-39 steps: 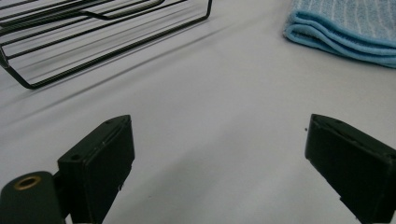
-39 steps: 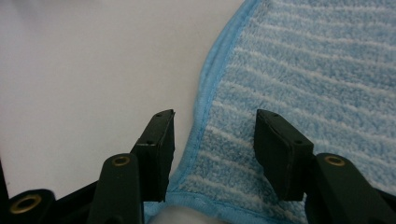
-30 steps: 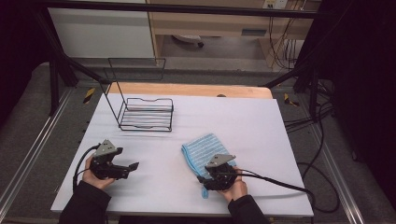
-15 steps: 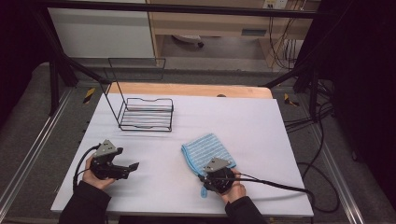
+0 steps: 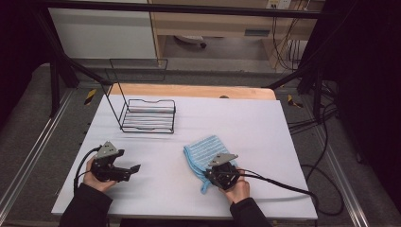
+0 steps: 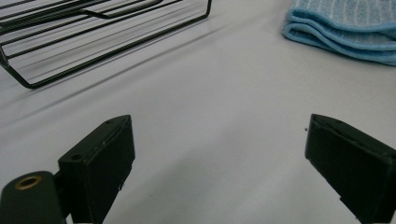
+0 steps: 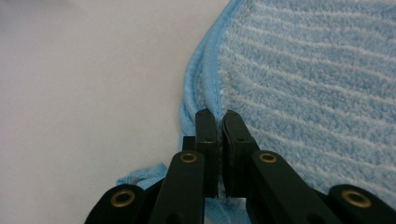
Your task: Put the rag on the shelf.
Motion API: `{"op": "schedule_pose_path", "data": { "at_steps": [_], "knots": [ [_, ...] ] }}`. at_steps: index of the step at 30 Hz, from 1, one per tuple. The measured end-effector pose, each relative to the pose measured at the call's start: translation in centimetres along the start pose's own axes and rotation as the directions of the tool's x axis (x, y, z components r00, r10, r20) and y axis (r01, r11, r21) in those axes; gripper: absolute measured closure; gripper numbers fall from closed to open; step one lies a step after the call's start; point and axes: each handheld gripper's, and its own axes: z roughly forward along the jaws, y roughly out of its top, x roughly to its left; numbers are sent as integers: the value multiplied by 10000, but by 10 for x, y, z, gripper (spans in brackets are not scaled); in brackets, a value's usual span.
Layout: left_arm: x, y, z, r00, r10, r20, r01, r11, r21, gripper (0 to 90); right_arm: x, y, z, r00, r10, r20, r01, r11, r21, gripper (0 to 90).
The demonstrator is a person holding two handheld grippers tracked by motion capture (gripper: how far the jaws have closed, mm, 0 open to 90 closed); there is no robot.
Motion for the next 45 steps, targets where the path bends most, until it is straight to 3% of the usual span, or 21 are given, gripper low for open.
{"op": "schedule_pose_path", "data": {
  "at_steps": [3,5,9,11,15,17,22,27,33,39,45],
  "knots": [
    [0,0,0,10000,9,-8,-9,10000,7,84,-1,1,-3,10000,-2,-9,2,10000,-93,872],
    [-1,0,0,10000,23,-13,-23,10000,14,84,-1,0,-3,9997,-217,-64,218,9996,162,847],
    [-1,0,0,10000,31,-17,-31,10000,19,84,4,-6,-1,9978,-658,-103,659,9978,110,623],
    [-1,0,0,10000,25,-15,-25,10000,9,84,6,-8,0,9971,-753,-135,754,9971,105,571],
    [-2,0,-1,10000,48,-10,-48,10000,-5,84,11,-14,0,9902,-1320,457,1312,9911,205,485],
    [-2,0,-1,10000,28,-14,-28,10000,7,83,14,-18,1,9829,-1670,782,1657,9859,231,490],
    [-2,0,-1,10000,56,-18,-56,10000,4,84,14,-18,1,9844,-1516,893,1503,9884,214,705],
    [-1,0,-1,10000,29,-14,-29,10000,13,84,11,-14,1,9876,-1307,867,1291,9913,243,824],
    [-1,0,-1,10000,43,-15,-43,10000,20,84,6,-5,-6,9983,-460,365,464,9989,-93,855],
    [-1,0,0,10000,35,-23,-35,10000,23,84,12,4,-15,9998,-210,2,210,9982,-560,855],
    [-1,0,0,10000,20,-32,-20,10000,52,84,25,13,-3,9989,122,-447,-149,9980,-611,855]
  ]
}}
